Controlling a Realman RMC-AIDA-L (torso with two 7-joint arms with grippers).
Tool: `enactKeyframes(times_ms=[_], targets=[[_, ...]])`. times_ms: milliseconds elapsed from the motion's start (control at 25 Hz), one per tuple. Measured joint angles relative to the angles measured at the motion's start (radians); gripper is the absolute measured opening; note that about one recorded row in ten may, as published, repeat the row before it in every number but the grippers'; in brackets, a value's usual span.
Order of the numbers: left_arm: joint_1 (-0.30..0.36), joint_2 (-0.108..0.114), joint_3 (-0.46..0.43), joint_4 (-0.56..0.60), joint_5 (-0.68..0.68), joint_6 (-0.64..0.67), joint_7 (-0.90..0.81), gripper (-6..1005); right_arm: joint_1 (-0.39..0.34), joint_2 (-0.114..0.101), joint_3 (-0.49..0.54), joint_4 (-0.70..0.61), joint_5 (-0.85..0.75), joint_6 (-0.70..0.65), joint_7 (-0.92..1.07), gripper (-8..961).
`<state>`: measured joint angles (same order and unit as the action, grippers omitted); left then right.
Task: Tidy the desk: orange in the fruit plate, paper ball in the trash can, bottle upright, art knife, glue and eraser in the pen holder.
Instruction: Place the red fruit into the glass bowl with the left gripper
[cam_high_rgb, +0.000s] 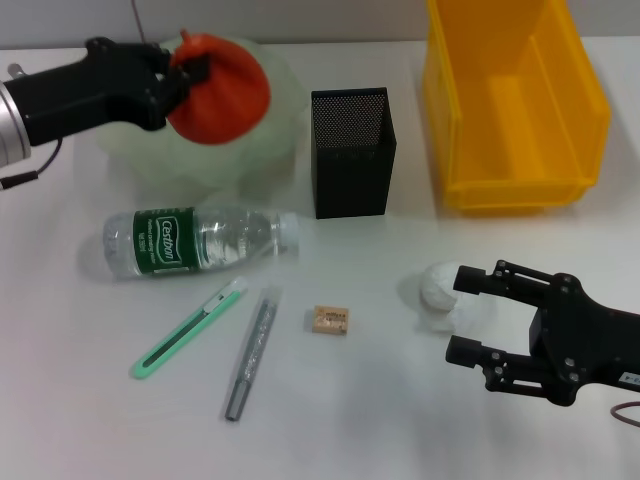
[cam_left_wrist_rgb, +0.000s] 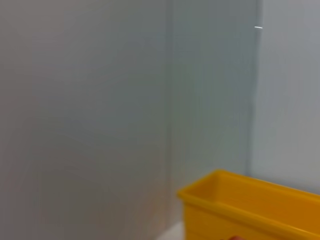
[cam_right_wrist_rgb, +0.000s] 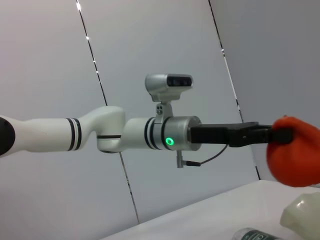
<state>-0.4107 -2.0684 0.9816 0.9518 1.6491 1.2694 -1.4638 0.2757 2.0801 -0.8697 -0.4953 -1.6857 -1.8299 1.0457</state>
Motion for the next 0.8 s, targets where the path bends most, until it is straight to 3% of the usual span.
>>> enactKeyframes(times_ms=[520, 800], targets=[[-0.154, -0.005, 0.008, -0.269, -0.024, -0.363, 0.201, 88, 0.02, 0.002, 0.0, 0.047, 0.001, 0.0, -0.03, 764], [-0.172, -0.008, 0.043, -0.302, -0.025, -0.414, 0.247, 121, 0.017, 0.002, 0.007, 0.048, 0.001, 0.0, -0.032, 765]])
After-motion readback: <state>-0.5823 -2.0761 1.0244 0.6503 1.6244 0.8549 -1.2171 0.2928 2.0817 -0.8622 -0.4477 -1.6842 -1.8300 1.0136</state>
